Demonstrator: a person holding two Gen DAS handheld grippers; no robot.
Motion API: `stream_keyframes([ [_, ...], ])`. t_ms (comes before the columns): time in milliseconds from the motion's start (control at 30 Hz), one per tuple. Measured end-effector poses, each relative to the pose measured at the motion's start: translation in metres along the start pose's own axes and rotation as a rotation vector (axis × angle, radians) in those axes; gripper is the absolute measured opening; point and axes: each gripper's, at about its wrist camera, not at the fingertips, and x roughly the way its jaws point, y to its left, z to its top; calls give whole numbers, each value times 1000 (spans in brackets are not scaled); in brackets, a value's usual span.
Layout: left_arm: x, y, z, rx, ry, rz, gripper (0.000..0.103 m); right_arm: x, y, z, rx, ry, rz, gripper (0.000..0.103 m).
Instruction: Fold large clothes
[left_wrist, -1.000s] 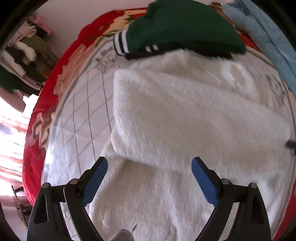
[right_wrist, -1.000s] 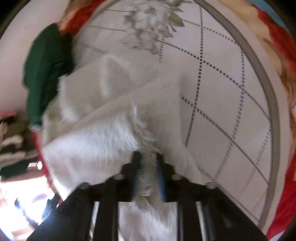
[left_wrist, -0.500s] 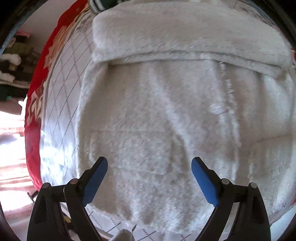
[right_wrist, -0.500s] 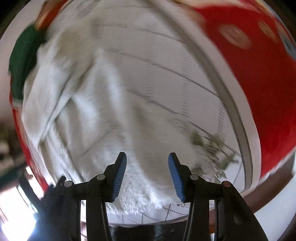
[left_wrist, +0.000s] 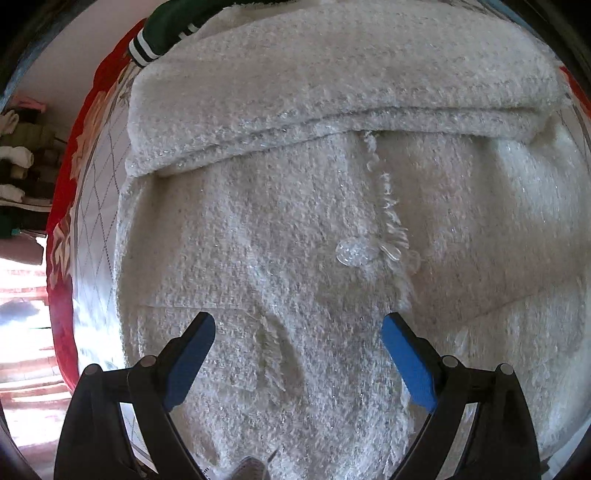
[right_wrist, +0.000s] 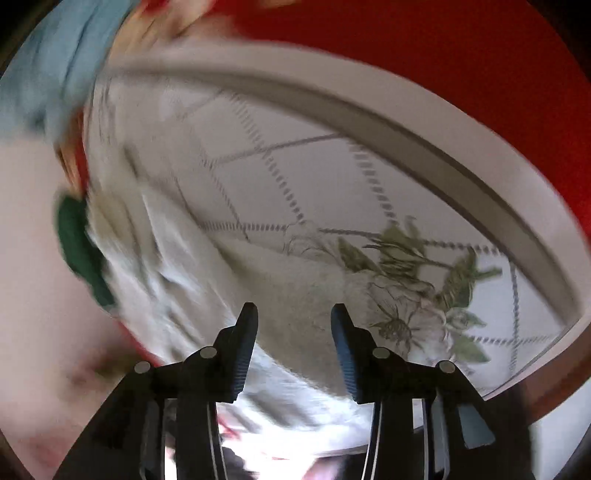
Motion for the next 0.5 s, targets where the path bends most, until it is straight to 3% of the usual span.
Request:
stream_keyframes([
  [167,-12,6,5,0,-39,-1,92,30,-43,13,168,140,127,43],
  [200,-17,4,6,6,-54,-2,92,36,-43,10,179,135,171,37],
  [233,-22,-1,7,18,-71,1,92,37,-39,8,161,111,194,13],
  [300,-26,-10,8,34,-82,-3,92,30,-26,-1,111,50,197,13],
  [333,-26,-14,8,44,-83,-4,92,27,-28,-6,147,42,280,12],
  [400,-25,-21,8,61,-85,-3,92,30,-43,-20,315,57,583,12],
  [433,-23,-24,8,68,-84,1,92,24,-52,-26,380,35,669,12],
  [500,-20,-29,9,81,-83,12,92,15,-77,-29,453,-42,586,12],
])
